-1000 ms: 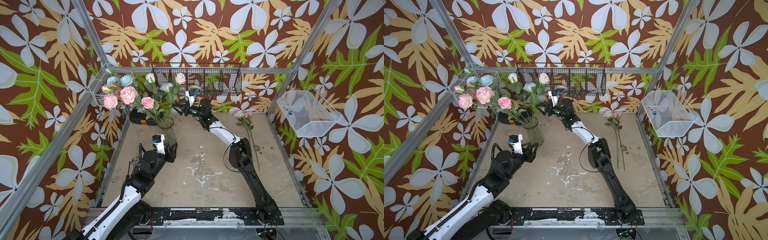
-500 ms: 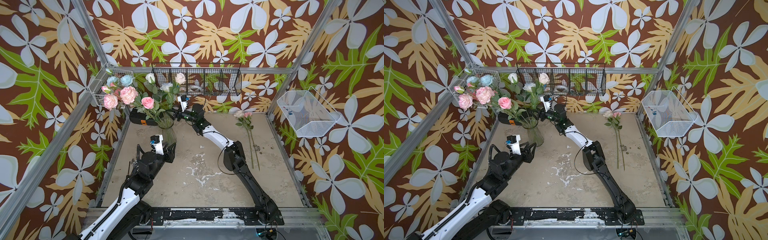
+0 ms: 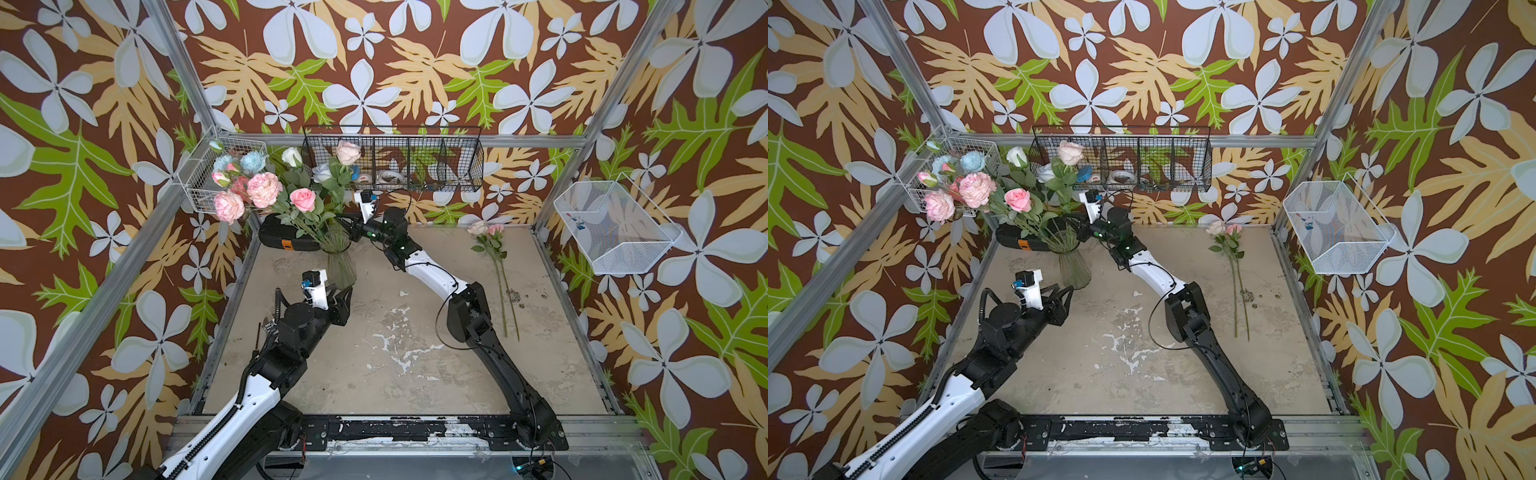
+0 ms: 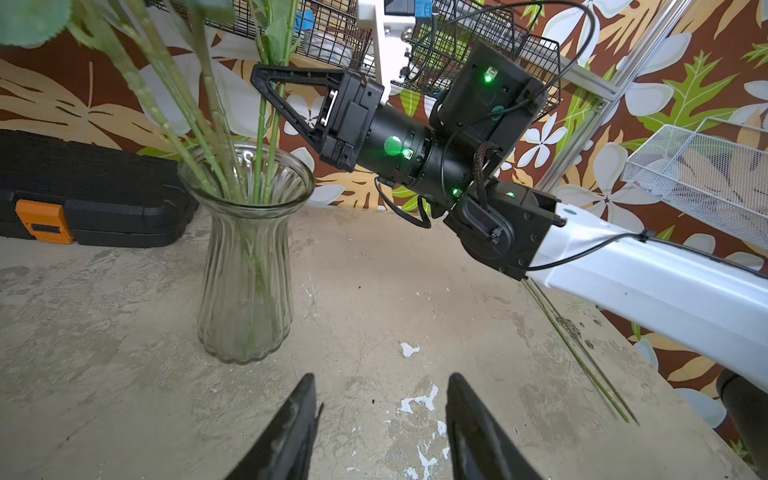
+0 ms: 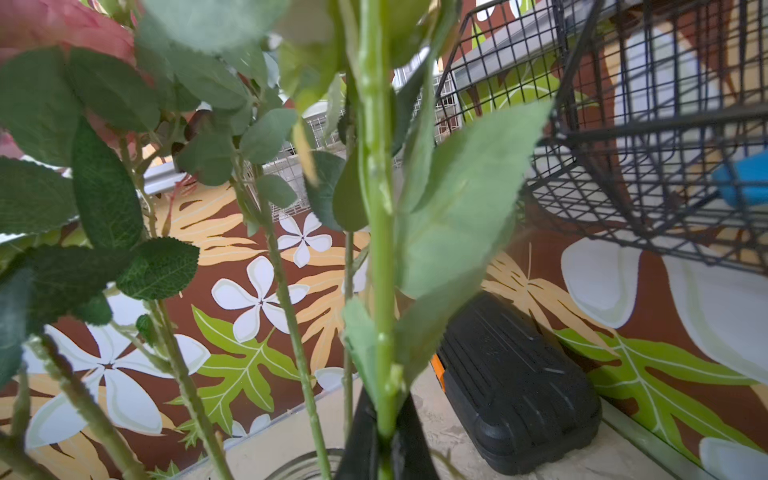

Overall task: Pick out pink flowers from the vase
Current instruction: Pick up the flower from the vase.

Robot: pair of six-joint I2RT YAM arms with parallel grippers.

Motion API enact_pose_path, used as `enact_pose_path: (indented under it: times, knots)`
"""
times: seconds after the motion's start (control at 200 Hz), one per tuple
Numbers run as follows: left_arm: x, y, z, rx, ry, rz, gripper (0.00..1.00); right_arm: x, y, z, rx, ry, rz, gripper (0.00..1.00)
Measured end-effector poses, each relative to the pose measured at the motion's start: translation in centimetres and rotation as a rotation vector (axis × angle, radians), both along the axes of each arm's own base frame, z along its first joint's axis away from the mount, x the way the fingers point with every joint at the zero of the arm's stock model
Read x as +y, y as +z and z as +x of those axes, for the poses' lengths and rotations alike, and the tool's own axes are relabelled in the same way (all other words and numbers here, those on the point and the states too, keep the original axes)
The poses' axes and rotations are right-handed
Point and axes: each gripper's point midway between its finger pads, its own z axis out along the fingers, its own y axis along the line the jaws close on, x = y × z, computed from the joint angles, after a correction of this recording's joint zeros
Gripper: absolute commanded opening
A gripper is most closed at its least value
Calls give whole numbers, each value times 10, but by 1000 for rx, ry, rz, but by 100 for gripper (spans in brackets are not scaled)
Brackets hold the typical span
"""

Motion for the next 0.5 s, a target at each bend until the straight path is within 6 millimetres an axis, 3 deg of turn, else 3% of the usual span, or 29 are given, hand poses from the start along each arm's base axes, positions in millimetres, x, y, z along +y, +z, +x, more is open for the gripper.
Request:
enact_pose_path:
  times: [0.085,0.24,0.365,0.435,0.5]
  knots:
    - [-1,-1,1,5,0,2,51,-3,6,-1,-3,-10,-10,6]
    - [-2,-4,4,13,0,7,51,-7,16,-8,-23,-6,-29,23]
    - [-3,-5,5,19,-1,11,51,-11,17,-11,-24,-1,-44,22]
    - [-3,-6,6,22,-1,12,51,-12,15,-11,-27,-1,-51,11]
    - [-3,-7,6,21,-2,15,51,-13,13,-10,-25,0,-56,12]
